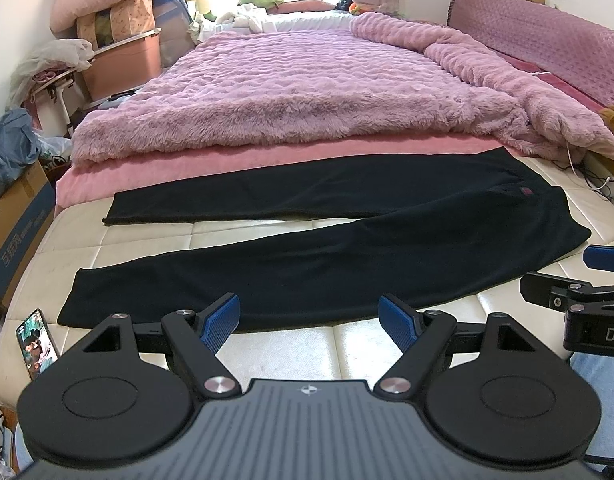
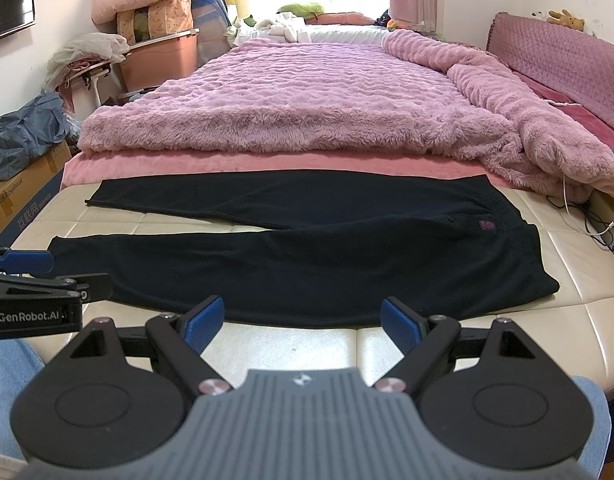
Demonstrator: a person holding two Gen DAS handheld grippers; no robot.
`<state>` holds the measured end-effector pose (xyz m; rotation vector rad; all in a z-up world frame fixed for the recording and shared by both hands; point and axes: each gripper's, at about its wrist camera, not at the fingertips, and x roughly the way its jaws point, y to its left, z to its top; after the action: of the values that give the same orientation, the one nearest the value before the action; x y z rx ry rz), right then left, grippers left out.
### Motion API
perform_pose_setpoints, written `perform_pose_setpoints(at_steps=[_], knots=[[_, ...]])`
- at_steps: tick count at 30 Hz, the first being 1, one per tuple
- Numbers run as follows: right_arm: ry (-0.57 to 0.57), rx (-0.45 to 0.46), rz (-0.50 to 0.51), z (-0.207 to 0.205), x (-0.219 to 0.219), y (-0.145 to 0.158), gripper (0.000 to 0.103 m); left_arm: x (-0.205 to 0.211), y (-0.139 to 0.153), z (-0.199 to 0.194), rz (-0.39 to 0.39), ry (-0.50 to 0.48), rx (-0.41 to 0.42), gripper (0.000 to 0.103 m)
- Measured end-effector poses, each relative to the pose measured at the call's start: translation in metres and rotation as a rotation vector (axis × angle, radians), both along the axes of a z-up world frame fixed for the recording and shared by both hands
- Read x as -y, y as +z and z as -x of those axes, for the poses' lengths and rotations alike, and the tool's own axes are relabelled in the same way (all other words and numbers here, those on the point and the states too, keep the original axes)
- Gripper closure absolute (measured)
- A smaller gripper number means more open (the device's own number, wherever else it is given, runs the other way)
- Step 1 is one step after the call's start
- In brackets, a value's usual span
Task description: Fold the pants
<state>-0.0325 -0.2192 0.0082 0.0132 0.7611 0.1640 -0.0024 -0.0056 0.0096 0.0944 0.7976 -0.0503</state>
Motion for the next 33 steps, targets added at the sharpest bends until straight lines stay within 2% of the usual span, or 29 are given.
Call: perform_pose_setpoints(at_steps=[22,27,30,33], knots=[[-0.002,-0.004,0.000,0.000,0.001,-0.001,0.021,0.006,-0.003,-0.002,0.002,-0.022,-0.004,0.011],[-0.018,-0.007,-0.010,-0.005,0.009,-0.003,0.021,0.000,-0.007,-0.010,-0.002,-0.026,0.007,0.014],[-0.028,0.020,-0.037,-0.009,0.021,-0.005,0.021,-0.006,-0.009,-0.017,-0.006,-0.034,0.025,0.018],[-0.029,0.089,-0.051,-0.015,0.037,-0.008,0.021,-0.015,-0.015,-0.028,-0.025,-0.066,0.041,0.022]])
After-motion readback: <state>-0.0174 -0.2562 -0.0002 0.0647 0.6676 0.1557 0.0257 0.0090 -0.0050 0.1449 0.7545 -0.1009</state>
